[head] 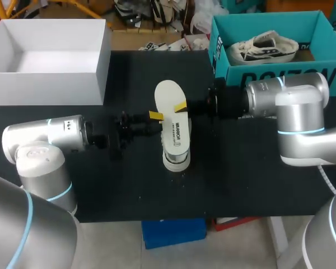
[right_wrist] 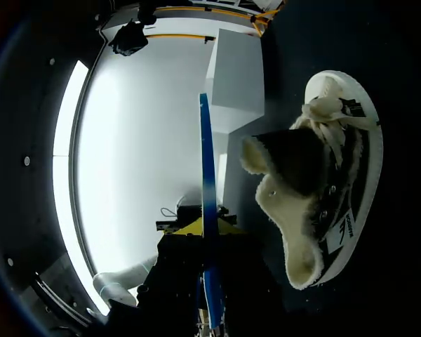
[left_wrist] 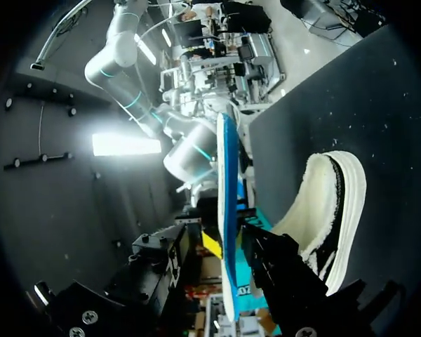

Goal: Take the shoe out of the shoebox, open the shoe tongue, remove and reinsert the insole, then place the shoe into the shoebox

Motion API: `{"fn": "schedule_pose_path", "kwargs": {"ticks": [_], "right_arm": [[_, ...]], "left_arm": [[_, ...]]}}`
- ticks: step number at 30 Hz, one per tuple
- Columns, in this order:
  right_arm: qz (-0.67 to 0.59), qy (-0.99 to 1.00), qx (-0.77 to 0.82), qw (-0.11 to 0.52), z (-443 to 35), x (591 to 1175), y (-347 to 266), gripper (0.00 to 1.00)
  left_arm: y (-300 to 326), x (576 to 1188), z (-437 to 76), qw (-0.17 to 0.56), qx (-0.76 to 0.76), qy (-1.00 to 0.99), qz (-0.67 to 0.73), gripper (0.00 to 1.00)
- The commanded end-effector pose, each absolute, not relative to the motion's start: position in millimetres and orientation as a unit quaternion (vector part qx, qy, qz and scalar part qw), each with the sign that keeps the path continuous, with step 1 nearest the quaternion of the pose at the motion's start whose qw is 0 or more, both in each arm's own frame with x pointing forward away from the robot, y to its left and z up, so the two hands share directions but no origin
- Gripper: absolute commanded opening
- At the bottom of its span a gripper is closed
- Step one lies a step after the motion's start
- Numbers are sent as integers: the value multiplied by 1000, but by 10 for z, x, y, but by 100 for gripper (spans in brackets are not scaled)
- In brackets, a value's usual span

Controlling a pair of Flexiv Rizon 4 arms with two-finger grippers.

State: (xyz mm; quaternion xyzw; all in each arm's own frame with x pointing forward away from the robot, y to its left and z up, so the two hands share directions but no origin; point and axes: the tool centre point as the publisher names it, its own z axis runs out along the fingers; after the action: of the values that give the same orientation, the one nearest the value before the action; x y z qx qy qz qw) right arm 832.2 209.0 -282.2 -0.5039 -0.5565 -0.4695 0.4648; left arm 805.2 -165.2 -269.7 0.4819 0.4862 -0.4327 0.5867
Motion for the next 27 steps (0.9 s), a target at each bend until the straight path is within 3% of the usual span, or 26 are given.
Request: {"fn": "schedule_pose_path", "kwargs": {"ticks": [1, 16, 19, 21, 24, 27], "right_arm": [[-469, -557, -505, 464, -2823, 8320, 2100, 0], [-469, -557, -505, 464, -2823, 8320, 2100, 0], [-469, -557, -505, 464, -2823, 8320, 2100, 0], [-469, -557, -505, 464, -2823, 8320, 2100, 0], [-469, -557, -505, 464, -2823, 8320, 2100, 0], [-469, -557, -505, 464, -2823, 8320, 2100, 0]], "left_arm": [[-1739, 8115, -2699, 587, 485, 485, -430, 46], [-1925, 8194, -2815, 580, 490, 486, -434, 31], [-1949, 8208, -2818, 579, 491, 485, -435, 19], [-1957, 8221, -2822, 580, 490, 485, -434, 17], [-1960, 8246, -2831, 582, 489, 487, -431, 2], [-1958, 8259, -2826, 588, 483, 487, -429, 0]]}}
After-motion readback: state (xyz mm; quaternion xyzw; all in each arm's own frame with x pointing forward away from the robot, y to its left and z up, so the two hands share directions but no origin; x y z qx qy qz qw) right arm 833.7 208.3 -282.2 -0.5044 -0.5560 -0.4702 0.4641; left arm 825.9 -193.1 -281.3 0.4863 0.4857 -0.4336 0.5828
